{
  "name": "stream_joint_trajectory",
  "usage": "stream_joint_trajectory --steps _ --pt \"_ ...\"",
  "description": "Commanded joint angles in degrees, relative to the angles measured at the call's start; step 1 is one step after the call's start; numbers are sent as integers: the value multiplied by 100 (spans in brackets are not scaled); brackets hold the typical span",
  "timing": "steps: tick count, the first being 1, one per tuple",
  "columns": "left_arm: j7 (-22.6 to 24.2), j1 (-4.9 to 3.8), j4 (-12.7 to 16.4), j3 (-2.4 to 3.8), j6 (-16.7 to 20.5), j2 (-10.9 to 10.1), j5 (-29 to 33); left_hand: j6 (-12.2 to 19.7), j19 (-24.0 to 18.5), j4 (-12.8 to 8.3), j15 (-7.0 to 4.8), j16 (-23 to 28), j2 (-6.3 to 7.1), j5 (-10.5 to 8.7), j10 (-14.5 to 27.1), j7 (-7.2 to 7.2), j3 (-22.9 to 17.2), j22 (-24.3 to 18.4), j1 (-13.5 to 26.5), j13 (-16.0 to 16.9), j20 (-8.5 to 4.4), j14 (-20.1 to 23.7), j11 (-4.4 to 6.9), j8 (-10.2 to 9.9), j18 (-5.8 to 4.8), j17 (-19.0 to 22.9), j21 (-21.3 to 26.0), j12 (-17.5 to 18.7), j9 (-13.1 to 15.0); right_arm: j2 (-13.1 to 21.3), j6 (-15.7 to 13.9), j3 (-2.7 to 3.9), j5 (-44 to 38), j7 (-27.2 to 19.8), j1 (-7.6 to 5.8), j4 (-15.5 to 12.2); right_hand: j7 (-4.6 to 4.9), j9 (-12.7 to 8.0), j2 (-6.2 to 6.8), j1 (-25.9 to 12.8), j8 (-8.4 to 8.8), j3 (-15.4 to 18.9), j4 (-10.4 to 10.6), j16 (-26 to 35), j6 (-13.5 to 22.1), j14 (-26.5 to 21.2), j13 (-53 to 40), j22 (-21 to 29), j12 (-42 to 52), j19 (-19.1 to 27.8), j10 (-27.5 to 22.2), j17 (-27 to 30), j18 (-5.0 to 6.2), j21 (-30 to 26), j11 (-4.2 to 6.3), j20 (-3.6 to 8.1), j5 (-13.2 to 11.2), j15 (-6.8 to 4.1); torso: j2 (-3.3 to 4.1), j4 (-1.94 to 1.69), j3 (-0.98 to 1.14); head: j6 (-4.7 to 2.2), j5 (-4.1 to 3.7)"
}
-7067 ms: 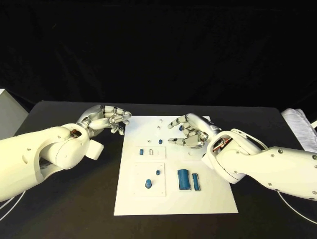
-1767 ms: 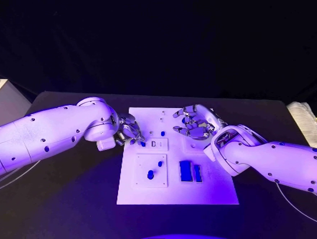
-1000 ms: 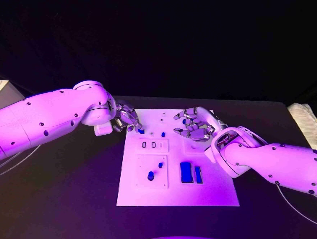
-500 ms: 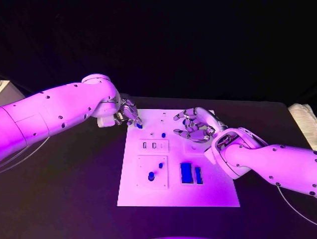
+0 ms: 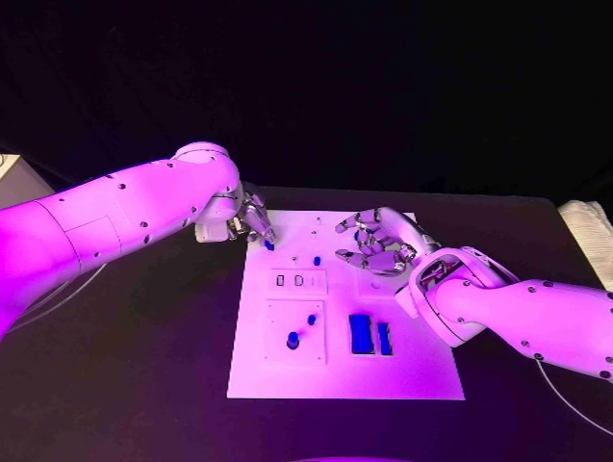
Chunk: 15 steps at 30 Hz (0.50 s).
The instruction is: Assemble the parts on the task board
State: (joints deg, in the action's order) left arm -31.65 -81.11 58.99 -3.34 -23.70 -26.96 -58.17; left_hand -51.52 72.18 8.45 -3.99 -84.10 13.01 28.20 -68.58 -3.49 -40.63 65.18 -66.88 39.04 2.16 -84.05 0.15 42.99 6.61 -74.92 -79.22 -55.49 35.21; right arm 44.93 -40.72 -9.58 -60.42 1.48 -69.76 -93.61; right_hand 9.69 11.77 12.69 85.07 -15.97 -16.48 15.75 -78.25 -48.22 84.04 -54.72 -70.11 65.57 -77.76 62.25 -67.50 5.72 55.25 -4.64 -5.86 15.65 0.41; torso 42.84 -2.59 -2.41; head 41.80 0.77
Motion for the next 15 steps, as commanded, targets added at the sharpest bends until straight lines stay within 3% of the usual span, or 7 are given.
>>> stream_joint_trajectory --steps 1,8,15 --pt "-14 -14 -35 -4 -30 45 -109 -31 29 -873 -29 -36 2 62 -114 3 -820 19 57 28 -1 -257 78 20 -115 -104 -29 -49 11 -3 42 0 -15 -32 3 -14 -4 5 46 -48 -30 -21 6 23 41 41 10 5 -27 -15 -39 9 96 -37 3 16 36 -46 -2 -3 0 21 -6" --pt "7 -14 -57 -8 112 75 -119 -39 37 -875 -33 -40 3 106 -141 8 -814 33 72 75 -4 -260 83 27 -117 -114 -37 -86 23 -12 41 0 -15 -33 3 -6 -4 5 46 -48 -30 -21 6 23 41 41 10 5 -27 -15 -39 9 96 -37 3 16 36 -46 -5 -9 2 24 0" --pt "2 -14 -51 -9 21 85 -118 -44 46 -871 -36 -44 12 134 -161 13 -798 47 96 100 -5 -263 87 36 -120 -123 -44 -110 36 -18 43 0 -14 -33 3 2 -4 4 48 -51 -30 -22 6 20 46 43 14 5 -28 -17 -41 2 95 -36 3 16 38 -46 -9 -7 2 43 4"
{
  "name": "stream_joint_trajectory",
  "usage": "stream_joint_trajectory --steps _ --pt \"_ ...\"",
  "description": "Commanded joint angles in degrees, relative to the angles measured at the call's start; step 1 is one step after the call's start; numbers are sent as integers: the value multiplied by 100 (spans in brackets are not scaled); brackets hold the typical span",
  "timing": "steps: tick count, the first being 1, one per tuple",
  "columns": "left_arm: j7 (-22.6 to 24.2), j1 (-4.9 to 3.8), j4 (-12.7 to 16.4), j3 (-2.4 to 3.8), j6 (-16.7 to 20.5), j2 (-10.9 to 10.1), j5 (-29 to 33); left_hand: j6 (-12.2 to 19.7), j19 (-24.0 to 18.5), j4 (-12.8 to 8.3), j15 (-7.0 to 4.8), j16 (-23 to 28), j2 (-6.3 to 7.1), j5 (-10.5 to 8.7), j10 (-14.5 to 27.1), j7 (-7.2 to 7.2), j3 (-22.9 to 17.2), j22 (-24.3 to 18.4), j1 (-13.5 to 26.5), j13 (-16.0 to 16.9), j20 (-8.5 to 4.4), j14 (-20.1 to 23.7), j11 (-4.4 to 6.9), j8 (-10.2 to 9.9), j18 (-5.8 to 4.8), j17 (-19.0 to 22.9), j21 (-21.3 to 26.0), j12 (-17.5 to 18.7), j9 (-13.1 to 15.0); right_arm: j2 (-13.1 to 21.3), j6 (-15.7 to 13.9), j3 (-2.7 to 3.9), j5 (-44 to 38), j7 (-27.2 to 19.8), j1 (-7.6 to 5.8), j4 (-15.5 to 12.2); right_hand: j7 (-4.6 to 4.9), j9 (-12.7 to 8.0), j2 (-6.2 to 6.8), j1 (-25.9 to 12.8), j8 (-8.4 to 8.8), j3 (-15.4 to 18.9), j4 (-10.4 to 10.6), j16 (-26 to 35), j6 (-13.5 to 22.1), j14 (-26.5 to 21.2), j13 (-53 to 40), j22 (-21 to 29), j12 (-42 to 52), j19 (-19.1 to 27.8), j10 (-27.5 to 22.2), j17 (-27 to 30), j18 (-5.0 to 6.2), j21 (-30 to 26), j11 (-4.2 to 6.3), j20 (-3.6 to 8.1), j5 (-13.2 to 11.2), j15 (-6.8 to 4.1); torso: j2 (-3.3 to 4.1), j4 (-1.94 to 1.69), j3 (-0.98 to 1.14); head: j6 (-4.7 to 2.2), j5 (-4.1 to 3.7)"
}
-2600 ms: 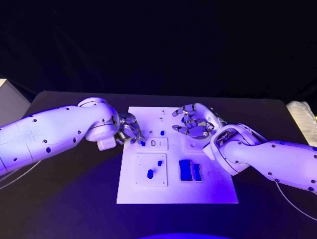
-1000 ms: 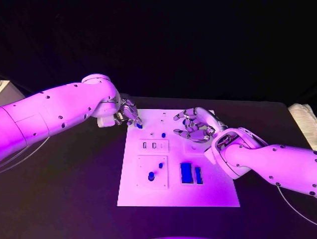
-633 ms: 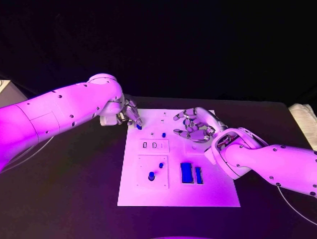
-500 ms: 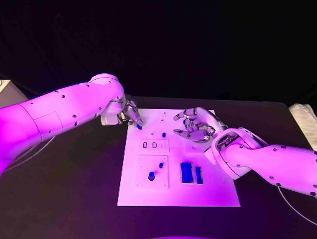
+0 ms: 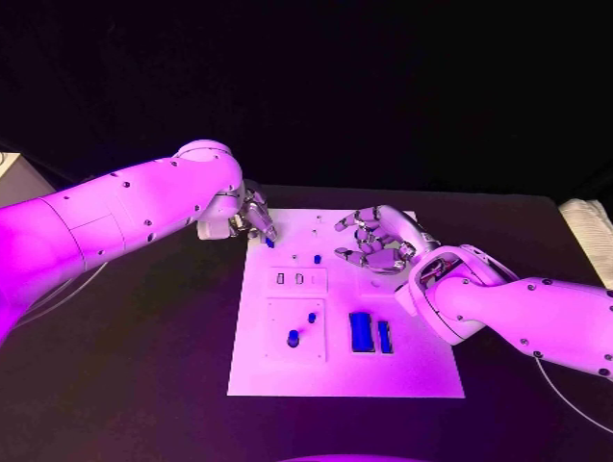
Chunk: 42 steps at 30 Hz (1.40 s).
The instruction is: Assemble the parts on the task board
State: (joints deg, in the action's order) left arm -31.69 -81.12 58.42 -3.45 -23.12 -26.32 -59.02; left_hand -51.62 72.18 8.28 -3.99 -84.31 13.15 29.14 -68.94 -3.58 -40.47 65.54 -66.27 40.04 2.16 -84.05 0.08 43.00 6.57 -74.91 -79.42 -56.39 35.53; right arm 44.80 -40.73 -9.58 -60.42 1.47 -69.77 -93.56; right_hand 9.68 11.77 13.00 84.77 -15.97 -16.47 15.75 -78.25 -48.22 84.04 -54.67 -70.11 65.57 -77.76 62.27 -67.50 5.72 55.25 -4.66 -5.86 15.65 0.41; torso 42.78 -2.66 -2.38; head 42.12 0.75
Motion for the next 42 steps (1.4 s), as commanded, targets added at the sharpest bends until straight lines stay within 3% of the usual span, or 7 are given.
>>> stream_joint_trajectory --steps 1,25,42 --pt "4 -13 5 1 -70 26 -32 -34 46 -855 -36 -23 -2 40 -125 22 -815 11 35 0 -5 -262 94 35 -117 -124 -24 -20 4 -6 44 0 -15 -33 4 -3 -3 4 17 -20 -30 -22 6 20 46 43 9 5 -28 -17 -43 2 96 -36 4 16 38 -46 -3 1 -1 16 8" --pt "20 -9 -139 -20 -156 135 -31 -17 42 -815 -35 -23 1 38 -126 27 -756 15 105 -7 -3 -262 95 44 -119 -125 -23 -20 32 -6 24 0 -12 -48 4 -5 -3 4 20 -25 -31 -24 7 28 53 40 20 16 -32 -14 -49 14 98 -55 4 15 41 -45 5 0 -1 54 3" --pt "25 -9 -157 -23 -155 132 -5 50 16 -664 -59 -28 -8 -36 -162 92 -414 -5 283 28 3 -265 134 85 -118 -141 16 -60 135 -4 16 0 -9 -51 4 -4 -2 4 18 -33 -33 -27 10 29 59 41 78 22 -70 -14 -94 12 99 -65 3 15 45 -45 -5 -1 -1 81 -5"
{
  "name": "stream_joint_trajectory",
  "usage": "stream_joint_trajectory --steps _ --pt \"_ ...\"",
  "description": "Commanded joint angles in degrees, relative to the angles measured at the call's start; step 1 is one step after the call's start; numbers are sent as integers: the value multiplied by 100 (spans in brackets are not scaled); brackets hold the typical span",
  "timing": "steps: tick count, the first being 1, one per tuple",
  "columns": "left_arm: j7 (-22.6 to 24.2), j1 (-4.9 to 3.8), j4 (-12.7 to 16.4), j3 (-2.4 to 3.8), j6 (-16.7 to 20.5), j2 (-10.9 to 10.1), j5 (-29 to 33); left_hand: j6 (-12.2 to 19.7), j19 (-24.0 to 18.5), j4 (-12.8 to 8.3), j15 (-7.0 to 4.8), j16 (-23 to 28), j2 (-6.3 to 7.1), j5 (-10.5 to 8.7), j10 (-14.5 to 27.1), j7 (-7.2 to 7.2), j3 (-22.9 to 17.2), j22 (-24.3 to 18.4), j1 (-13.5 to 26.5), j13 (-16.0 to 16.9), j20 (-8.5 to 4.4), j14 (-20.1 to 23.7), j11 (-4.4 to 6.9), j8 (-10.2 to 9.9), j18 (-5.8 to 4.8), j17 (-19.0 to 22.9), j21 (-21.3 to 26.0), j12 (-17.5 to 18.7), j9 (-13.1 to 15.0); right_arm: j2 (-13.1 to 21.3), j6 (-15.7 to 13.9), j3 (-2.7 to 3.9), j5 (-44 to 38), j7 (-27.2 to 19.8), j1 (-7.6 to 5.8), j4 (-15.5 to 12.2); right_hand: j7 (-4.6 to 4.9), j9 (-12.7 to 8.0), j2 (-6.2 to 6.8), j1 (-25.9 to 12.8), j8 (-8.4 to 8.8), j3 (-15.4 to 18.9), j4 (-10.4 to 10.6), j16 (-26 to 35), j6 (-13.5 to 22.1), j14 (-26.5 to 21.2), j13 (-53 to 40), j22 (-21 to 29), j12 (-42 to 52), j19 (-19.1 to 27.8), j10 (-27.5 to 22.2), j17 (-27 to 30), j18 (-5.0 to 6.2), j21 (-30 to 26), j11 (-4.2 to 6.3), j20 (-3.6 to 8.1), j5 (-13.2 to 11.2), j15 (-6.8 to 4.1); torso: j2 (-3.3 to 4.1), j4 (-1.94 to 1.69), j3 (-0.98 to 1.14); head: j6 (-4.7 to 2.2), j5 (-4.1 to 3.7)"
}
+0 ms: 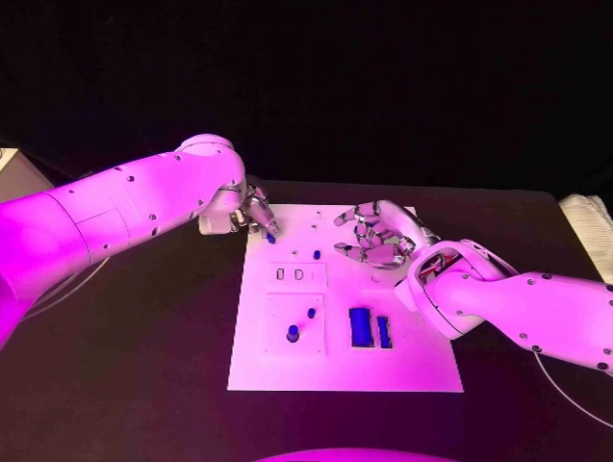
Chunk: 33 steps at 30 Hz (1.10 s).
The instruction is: Assemble the parts on the task board
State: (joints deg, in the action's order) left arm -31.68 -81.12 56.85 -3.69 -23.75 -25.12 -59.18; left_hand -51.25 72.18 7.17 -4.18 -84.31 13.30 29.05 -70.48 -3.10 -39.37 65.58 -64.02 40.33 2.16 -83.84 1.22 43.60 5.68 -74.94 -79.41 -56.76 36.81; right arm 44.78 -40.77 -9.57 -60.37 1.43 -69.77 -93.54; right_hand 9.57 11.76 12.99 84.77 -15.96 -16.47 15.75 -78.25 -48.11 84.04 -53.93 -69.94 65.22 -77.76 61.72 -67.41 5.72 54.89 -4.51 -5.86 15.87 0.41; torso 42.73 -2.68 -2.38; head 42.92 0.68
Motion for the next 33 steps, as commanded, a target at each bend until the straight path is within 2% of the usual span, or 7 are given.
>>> stream_joint_trajectory --steps 1,33 --pt "25 -9 1 1 -93 11 13 16 15 -539 -42 -28 -22 -33 -8 52 -489 -12 70 0 3 -286 24 26 -28 -138 20 -26 12 -1 20 0 -13 -47 4 -7 10 4 19 -34 -33 -27 9 29 48 41 5 5 -34 -14 -39 3 99 -29 -11 15 23 -45 1 2 -2 2 3" --pt "25 -7 -81 -19 -92 31 104 -15 -10 -268 -58 -9 -57 -95 39 83 -50 -62 225 -18 -5 -274 41 -41 -22 -107 78 -22 15 12 18 0 -11 -43 3 -15 10 5 19 -54 -40 -31 17 29 54 43 20 5 -40 -23 -46 -1 97 -27 -12 14 26 -44 -2 0 -1 51 5"
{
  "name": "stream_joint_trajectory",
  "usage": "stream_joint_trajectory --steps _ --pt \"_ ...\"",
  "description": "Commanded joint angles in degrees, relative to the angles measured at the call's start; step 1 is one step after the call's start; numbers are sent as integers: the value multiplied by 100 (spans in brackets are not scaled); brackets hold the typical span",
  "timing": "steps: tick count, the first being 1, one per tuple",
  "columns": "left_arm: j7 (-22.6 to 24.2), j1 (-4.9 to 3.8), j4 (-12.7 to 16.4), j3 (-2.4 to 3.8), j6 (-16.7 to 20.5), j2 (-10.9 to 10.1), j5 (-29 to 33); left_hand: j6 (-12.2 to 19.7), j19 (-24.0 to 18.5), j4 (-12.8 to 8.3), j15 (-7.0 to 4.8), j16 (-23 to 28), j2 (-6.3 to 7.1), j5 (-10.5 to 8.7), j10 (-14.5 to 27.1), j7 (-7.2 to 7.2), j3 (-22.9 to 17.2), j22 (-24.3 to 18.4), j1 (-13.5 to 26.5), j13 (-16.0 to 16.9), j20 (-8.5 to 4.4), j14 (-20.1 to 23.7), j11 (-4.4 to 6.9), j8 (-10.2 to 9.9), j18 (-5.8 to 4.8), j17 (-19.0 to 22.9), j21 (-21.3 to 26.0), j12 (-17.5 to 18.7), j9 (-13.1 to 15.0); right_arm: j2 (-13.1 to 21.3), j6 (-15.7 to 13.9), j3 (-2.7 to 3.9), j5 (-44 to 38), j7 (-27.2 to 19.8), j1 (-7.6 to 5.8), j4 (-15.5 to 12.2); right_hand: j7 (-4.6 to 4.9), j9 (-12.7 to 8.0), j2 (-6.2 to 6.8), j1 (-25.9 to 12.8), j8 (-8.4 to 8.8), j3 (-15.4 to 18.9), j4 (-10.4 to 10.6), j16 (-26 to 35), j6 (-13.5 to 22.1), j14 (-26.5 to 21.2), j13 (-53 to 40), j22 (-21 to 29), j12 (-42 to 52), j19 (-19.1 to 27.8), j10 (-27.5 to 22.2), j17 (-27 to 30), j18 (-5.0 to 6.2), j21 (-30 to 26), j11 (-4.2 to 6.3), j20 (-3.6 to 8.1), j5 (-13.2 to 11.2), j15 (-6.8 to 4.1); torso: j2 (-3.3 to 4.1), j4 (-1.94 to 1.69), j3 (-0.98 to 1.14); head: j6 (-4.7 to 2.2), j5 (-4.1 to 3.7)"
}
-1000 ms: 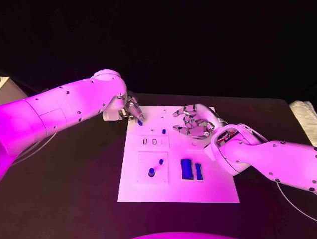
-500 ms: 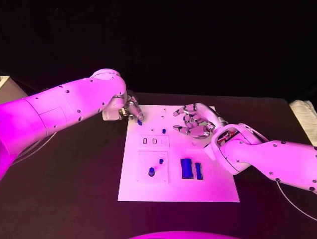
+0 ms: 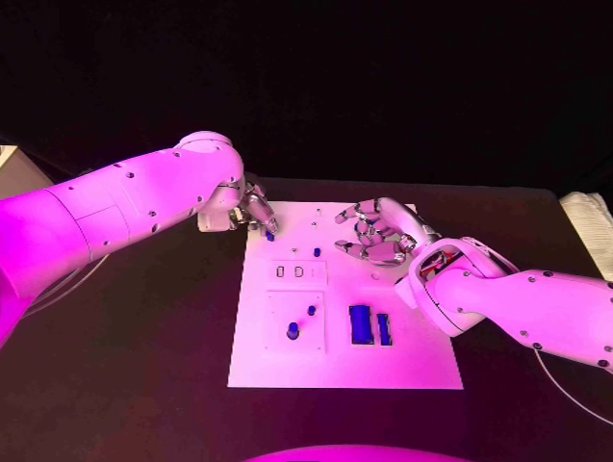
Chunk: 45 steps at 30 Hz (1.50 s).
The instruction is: Assemble the parts on the task board
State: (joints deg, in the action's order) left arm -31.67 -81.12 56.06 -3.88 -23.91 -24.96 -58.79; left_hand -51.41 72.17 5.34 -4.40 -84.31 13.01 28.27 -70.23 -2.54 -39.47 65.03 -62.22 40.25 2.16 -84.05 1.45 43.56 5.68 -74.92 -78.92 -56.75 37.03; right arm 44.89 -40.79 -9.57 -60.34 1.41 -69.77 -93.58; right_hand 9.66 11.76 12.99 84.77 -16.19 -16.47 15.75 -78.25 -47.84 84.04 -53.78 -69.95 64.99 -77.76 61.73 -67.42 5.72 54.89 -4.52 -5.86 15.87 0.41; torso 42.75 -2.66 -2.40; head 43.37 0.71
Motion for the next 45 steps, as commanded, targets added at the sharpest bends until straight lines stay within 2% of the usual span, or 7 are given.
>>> stream_joint_trajectory --steps 1,17,35,45 --pt "24 -7 -3 0 -76 15 66 1 -10 -85 -36 -9 -29 -16 14 27 -40 -7 45 -9 -5 -252 19 -37 -23 -108 29 -23 -7 1 20 0 -15 -42 3 -11 1 5 19 -54 -18 -31 17 30 28 43 5 5 -18 -23 -47 0 97 -28 -11 14 26 -44 -4 -1 0 7 1" --pt "9 -6 -34 -14 -91 26 86 -18 -19 16 -32 -3 -24 -49 45 23 128 -26 87 -23 -2 -247 14 -74 -20 -103 49 -16 -19 7 22 0 -13 -45 2 -17 1 6 18 -61 -21 -32 20 32 28 43 0 5 -12 -26 -40 3 96 -26 -11 14 25 -44 1 -1 0 25 -6" --pt "0 -3 -37 -38 -100 37 103 -78 -10 213 -28 -11 -10 -106 54 20 507 -29 139 13 1 -253 11 -137 -21 -128 68 -54 -40 3 15 0 -13 -50 2 -14 1 6 19 -64 -24 -33 20 36 27 42 14 10 -20 -25 -49 9 98 -34 -11 14 25 -44 -3 0 0 45 -8" --pt "-5 -3 -33 -43 -107 28 106 -83 -9 231 -28 -11 -9 -112 53 21 543 -28 140 20 1 -253 11 -143 -21 -129 69 -60 -42 3 14 0 -13 -50 2 -13 1 6 19 -64 -24 -33 20 36 27 42 14 10 -20 -25 -49 9 98 -34 -11 14 25 -44 -3 0 -1 56 -10"
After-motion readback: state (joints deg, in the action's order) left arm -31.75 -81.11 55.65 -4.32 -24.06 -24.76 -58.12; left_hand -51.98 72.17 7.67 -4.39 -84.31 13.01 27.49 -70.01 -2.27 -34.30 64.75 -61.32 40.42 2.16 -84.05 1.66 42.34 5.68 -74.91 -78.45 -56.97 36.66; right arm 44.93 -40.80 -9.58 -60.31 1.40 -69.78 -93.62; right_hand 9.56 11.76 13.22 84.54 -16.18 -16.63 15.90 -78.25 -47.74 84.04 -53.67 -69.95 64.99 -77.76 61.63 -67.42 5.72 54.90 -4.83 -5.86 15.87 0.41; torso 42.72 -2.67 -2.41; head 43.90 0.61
